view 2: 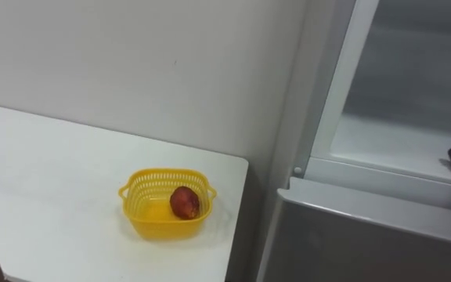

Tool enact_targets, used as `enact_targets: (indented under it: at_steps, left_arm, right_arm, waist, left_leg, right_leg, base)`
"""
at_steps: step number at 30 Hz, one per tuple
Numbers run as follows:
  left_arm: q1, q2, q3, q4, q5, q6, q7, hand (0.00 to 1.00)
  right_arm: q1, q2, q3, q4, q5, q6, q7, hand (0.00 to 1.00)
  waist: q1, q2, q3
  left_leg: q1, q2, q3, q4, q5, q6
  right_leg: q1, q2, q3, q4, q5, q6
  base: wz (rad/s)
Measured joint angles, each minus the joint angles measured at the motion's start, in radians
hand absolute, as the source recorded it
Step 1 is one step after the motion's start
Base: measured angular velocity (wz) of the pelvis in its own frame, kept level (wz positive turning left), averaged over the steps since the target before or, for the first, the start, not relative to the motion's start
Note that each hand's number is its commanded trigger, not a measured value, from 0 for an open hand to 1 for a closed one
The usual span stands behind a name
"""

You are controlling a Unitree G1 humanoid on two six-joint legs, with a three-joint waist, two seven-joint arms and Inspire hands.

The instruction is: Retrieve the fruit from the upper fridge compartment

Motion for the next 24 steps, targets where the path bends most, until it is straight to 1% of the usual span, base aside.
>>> enact_targets:
  at_steps: [2, 3, 9, 12, 13, 14, 15, 16, 24]
  left_arm:
    - [0.001, 0.0, 0.0, 0.0, 0.0, 0.002, 0.002, 0.0]
    - [0.001, 0.0, 0.0, -0.001, 0.0, 0.005, 0.002, 0.0]
    - [0.004, 0.005, -0.003, -0.011, -0.001, 0.008, 0.002, 0.0]
    - [0.003, 0.008, -0.012, -0.021, -0.001, 0.007, 0.001, 0.0]
    - [0.003, 0.009, -0.013, -0.021, -0.001, 0.007, 0.001, 0.0]
    - [0.003, 0.009, -0.013, -0.021, -0.001, 0.007, 0.001, 0.0]
    - [0.003, 0.011, -0.013, -0.021, -0.001, 0.007, 0.001, 0.0]
    - [0.003, 0.012, -0.014, -0.021, -0.001, 0.007, 0.001, 0.0]
    - [0.004, 0.014, -0.014, -0.02, -0.001, 0.008, 0.001, 0.0]
  right_arm:
    - [0.0, -0.003, 0.001, 0.006, 0.021, 0.002, 0.021, 0.0]
    - [0.0, -0.007, 0.003, 0.006, 0.027, 0.004, 0.032, 0.0]
    - [0.0, -0.027, 0.013, 0.019, 0.066, 0.007, 0.089, 0.0]
    - [-0.001, -0.04, 0.024, 0.04, 0.071, 0.007, 0.114, 0.0]
    - [-0.001, -0.043, 0.032, 0.045, 0.076, 0.007, 0.122, 0.2]
    - [-0.001, -0.045, 0.037, 0.046, 0.079, 0.007, 0.126, 0.68]
    - [-0.001, -0.047, 0.043, 0.047, 0.082, 0.007, 0.132, 0.89]
    - [-0.001, -0.047, 0.043, 0.049, 0.084, 0.007, 0.136, 1.0]
    - [-0.001, -0.048, 0.051, 0.052, 0.1, 0.008, 0.142, 1.0]
  waist:
    - [0.002, -0.001, 0.0003]
    - [0.002, 0.002, 0.0018]
    - [0.002, -0.001, 0.0]
    - [0.003, -0.006, -0.0012]
    - [0.003, -0.007, -0.0019]
    - [0.003, -0.008, -0.002]
    - [0.003, -0.008, -0.0019]
    - [0.003, -0.009, -0.0016]
    - [0.003, -0.009, -0.0009]
  left_leg:
    - [0.0, 0.0, -0.001, -0.001, 0.0, 0.0]
    - [-0.001, 0.0, 0.0, -0.001, 0.0, 0.0]
    - [0.0, 0.0, 0.0, 0.004, 0.0, 0.0]
    - [0.001, 0.0, 0.001, 0.005, 0.0, 0.0]
    - [0.003, 0.0, 0.001, 0.005, 0.0, 0.0]
    - [0.003, 0.0, 0.001, 0.005, 0.0, 0.0]
    - [0.004, 0.0, 0.0, 0.005, 0.0, 0.0]
    - [0.004, 0.0, 0.0, 0.006, 0.0, 0.0]
    - [0.004, -0.001, -0.002, 0.009, 0.0, 0.0]
  right_leg:
    - [0.0, 0.0, 0.0, 0.0, 0.0, 0.0]
    - [0.0, 0.0, 0.0, -0.001, 0.0, 0.0]
    - [0.001, 0.0, 0.0, -0.001, 0.0, 0.0]
    - [0.003, -0.001, 0.001, 0.0, 0.0, 0.0]
    - [0.004, -0.001, 0.001, 0.0, 0.0, 0.0]
    - [0.005, 0.0, 0.001, 0.0, 0.0, 0.0]
    - [0.006, 0.0, 0.001, 0.0, 0.0, 0.0]
    - [0.007, 0.0, 0.0, 0.0, 0.0, 0.0]
    - [0.009, -0.001, -0.002, 0.0, 0.0, 0.0]
  base:
    - [0.0]
    - [0.0]
    - [0.0]
    - [0.0]
    - [0.0]
    - [0.0]
    - [0.0]
    - [0.0]
    - [0.0]
